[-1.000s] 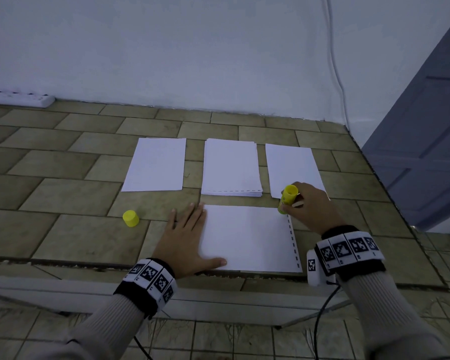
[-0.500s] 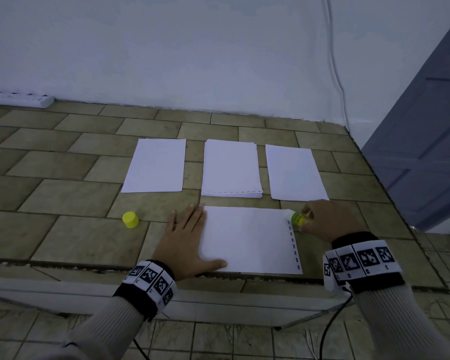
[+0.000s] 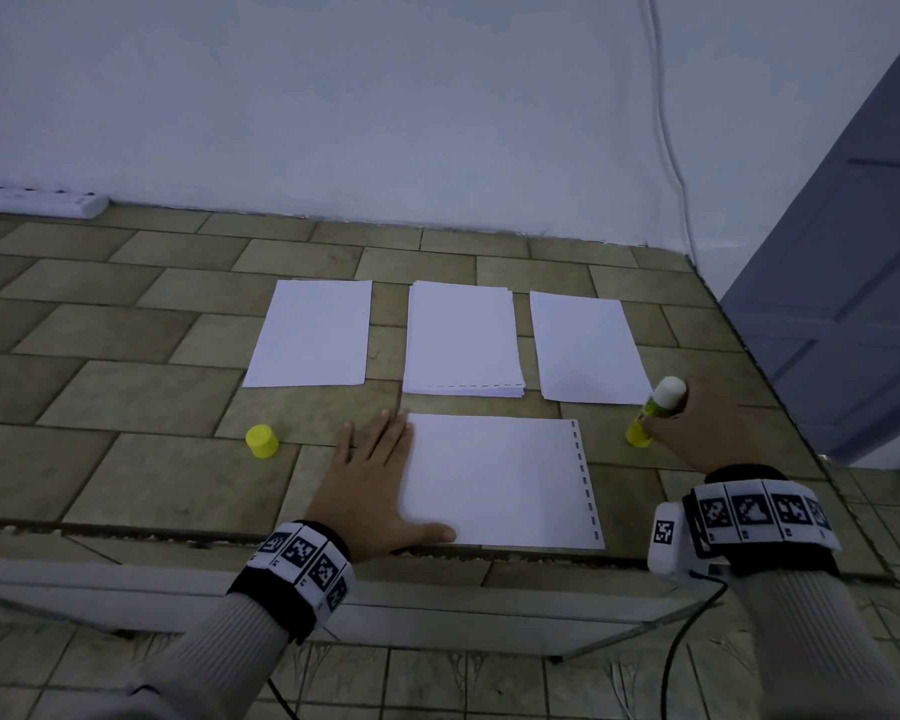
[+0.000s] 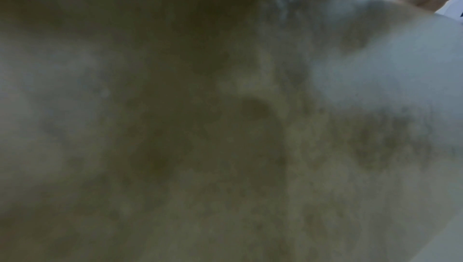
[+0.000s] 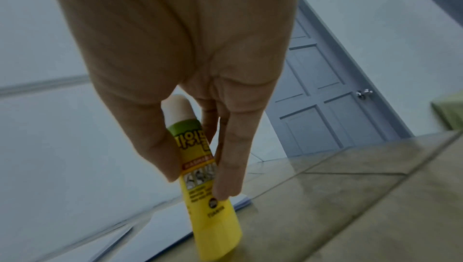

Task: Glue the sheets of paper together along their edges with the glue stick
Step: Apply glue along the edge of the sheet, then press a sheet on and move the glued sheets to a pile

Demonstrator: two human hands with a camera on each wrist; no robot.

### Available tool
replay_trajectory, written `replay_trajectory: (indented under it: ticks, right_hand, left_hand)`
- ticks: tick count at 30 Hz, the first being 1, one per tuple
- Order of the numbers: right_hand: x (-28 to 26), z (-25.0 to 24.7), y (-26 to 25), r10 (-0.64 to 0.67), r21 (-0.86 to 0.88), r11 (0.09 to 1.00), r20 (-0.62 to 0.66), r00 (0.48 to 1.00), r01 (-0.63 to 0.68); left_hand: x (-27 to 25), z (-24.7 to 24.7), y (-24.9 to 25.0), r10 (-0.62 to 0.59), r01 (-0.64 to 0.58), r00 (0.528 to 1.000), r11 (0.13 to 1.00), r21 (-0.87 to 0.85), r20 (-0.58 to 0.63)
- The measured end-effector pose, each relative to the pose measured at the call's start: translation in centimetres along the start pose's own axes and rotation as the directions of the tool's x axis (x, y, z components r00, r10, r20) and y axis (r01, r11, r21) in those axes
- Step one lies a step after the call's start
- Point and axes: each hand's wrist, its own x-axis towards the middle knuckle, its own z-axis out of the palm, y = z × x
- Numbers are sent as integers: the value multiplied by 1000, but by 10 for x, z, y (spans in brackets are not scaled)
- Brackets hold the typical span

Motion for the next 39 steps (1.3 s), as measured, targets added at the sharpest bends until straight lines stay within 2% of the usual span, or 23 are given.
replay_trajectory:
  ticks: [4,10,12,15,18,20,23,26,32,39]
  right_hand:
    - [8,6,12,93,52,995,-45,995,-91]
    - [10,7,16,84,67,995,-79,993,-79]
    - [5,5,12,128,53,991,-36,991,-126]
    - [-10,8,9,183,-49,983,102,978,-179]
    - [-21,16,-4,136,-141,984,237,962,-104]
    - [-22,22,-22,50,-143,990,298,953,-7]
    - [-11,30,-51,-136,-62,986,208,969,152]
    - [14,40,-70,-199,-77,975,129,971,210]
    - [54,64,-76,-2,-345,933,265,964,97]
    - [62,67,-69,-2,-399,911,254,967,106]
  left_hand:
    - [0,0,0,15,-15,1000,1000,-10,-2]
    - [0,1,0,5,-6,1000,1000,22,2]
    - [0,1,0,9,-9,1000,1000,23,2]
    - [-1,1,0,15,-15,1000,1000,22,-5]
    - [0,3,-1,18,-17,1000,1000,26,-8]
    - [1,3,-1,19,-18,1000,999,28,-13]
    - [1,4,-1,22,-22,1000,999,40,-16]
    - [2,5,-2,21,-20,1000,1000,19,-23]
    - [0,5,-3,15,-15,999,1000,-6,-31]
    - [0,6,-3,16,-17,999,1000,-18,-50]
